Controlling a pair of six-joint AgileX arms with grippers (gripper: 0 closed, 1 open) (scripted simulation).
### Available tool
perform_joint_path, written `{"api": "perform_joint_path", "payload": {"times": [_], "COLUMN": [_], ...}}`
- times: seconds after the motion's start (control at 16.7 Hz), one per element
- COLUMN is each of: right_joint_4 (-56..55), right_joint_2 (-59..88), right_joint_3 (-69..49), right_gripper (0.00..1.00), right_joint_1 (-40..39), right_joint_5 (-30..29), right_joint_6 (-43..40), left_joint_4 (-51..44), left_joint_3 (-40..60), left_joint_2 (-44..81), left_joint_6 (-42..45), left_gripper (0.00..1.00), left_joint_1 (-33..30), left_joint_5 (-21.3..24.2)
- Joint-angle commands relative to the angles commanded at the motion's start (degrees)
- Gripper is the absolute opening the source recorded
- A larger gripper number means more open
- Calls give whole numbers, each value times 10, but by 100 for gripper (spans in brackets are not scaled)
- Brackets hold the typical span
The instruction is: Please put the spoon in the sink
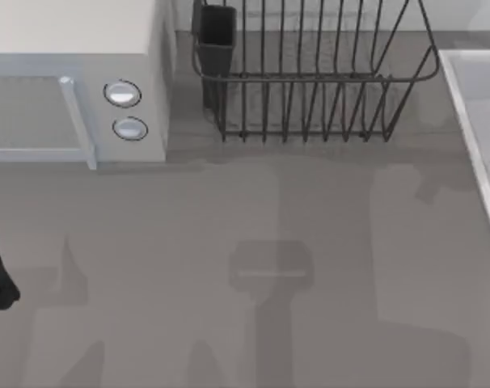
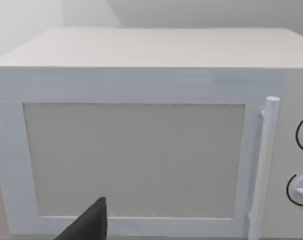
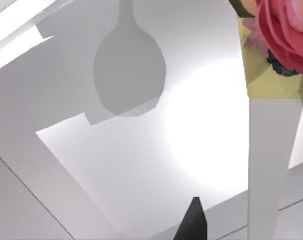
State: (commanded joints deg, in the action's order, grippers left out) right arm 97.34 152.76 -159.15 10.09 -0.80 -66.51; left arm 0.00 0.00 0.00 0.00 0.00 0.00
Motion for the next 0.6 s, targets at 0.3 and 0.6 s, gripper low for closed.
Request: {"api": "perform_joint_path", "payload": {"times": [0.3,0.6], "right_joint_4": [14,12], "right_joint_2": [49,48], "right_joint_3": [-71,-68], "right_gripper": [0,0], "right_joint_1": [-20,-17], "right_joint_5": [-2,-2], "right_joint_6": [27,27], "left_joint_4": [0,0], "left_joint_3": [0,0], "left_joint_2": [0,0], "left_joint_6": [0,0], "left_gripper": [100,100], "left_joint_1": [0,0], "left_joint_5": [0,0]}}
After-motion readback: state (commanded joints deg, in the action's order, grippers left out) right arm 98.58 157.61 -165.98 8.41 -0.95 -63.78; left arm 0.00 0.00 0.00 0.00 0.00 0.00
